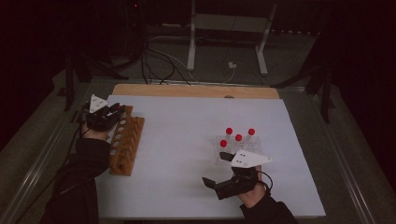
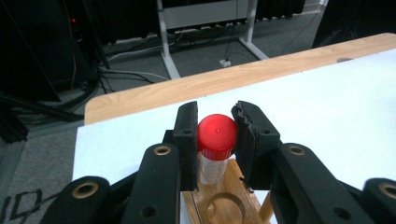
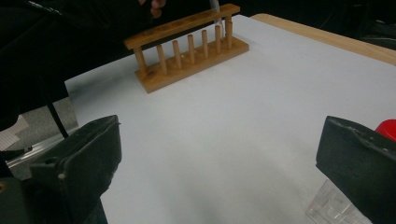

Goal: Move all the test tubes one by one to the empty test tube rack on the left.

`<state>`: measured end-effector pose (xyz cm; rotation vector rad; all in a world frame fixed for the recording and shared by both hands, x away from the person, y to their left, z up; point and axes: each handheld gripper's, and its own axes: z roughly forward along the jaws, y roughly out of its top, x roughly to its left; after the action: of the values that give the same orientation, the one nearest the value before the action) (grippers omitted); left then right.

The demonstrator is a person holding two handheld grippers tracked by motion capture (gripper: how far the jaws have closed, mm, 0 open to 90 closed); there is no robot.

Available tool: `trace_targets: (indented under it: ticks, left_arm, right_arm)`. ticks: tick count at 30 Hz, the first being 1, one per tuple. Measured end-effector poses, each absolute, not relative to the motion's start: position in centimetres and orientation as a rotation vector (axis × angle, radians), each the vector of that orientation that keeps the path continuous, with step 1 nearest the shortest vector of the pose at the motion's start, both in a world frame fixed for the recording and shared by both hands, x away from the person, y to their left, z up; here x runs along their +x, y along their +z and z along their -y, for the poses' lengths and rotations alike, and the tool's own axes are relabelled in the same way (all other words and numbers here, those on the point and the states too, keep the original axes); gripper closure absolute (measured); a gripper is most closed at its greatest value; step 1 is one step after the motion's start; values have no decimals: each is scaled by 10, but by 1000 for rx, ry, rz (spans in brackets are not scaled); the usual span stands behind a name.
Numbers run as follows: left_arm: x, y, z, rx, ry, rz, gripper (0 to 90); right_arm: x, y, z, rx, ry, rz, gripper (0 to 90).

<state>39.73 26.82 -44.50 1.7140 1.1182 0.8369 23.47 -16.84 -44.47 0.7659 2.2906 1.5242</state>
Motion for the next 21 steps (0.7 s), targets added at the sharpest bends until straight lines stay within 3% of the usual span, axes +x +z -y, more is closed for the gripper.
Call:
trace_targets:
  ticks: [21]
  left_arm:
    - [406, -437, -257, 1842, 860, -1132, 721]
  right_arm:
    - [236, -445, 170, 780, 1529, -2291, 2]
